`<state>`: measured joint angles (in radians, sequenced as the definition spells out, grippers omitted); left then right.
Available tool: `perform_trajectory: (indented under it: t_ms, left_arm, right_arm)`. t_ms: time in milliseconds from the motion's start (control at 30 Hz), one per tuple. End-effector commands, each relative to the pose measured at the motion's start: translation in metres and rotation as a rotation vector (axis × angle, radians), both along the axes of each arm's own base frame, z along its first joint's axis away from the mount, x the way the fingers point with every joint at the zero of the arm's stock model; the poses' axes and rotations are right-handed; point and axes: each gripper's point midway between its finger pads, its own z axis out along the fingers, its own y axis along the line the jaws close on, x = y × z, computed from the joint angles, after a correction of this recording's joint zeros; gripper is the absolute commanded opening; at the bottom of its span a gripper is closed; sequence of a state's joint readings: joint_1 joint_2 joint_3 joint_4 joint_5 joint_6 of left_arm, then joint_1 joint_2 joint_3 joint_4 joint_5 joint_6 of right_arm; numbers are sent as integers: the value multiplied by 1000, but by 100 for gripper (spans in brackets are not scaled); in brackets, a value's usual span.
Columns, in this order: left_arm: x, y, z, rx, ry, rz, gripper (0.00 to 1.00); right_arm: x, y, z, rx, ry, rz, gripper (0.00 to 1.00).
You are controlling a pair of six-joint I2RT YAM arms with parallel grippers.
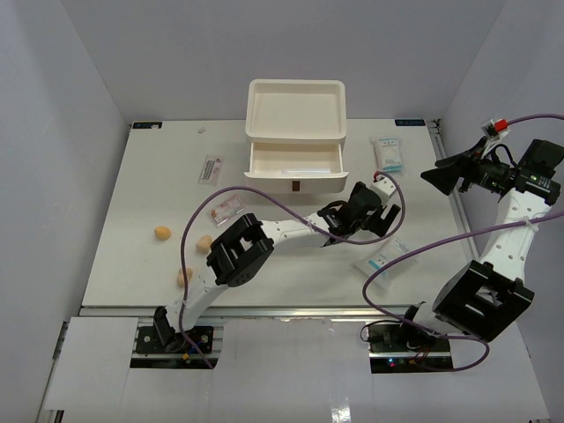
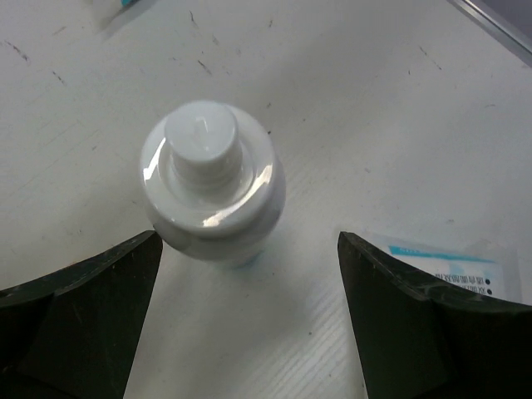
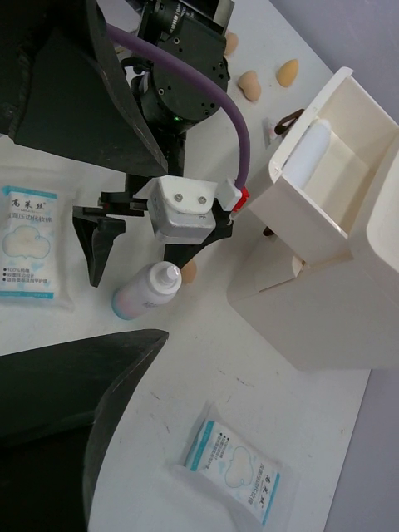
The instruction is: Organize the makeup
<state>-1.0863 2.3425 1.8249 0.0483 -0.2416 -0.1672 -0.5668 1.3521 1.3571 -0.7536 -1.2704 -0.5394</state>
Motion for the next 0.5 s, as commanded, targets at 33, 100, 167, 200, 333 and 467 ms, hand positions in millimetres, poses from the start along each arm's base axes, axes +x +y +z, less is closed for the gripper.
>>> perform_trajectory:
  t_ms: [33, 100, 167, 200, 333, 467]
  left_arm:
    - [25, -10, 43, -97, -97, 41, 93]
    - [28, -11, 44, -109, -99, 41, 83]
    - [30, -13, 44, -114, -93, 34, 74]
    - [30, -13, 44, -116, -91, 33, 67]
    - [30, -12, 44, -123, -77, 24, 42]
    - [24, -18, 52, -145, -66, -23, 25]
  right_arm:
    - [-2, 0, 11, -9, -58, 15, 80]
    - [-3, 0, 11, -7, -56, 15, 80]
    - [-3, 0, 10, -5, -53, 13, 80]
    - [-3, -1, 10, -4, -52, 12, 80]
    - [-2, -1, 10, -3, -50, 10, 80]
    - [-2, -2, 9, 0, -45, 7, 80]
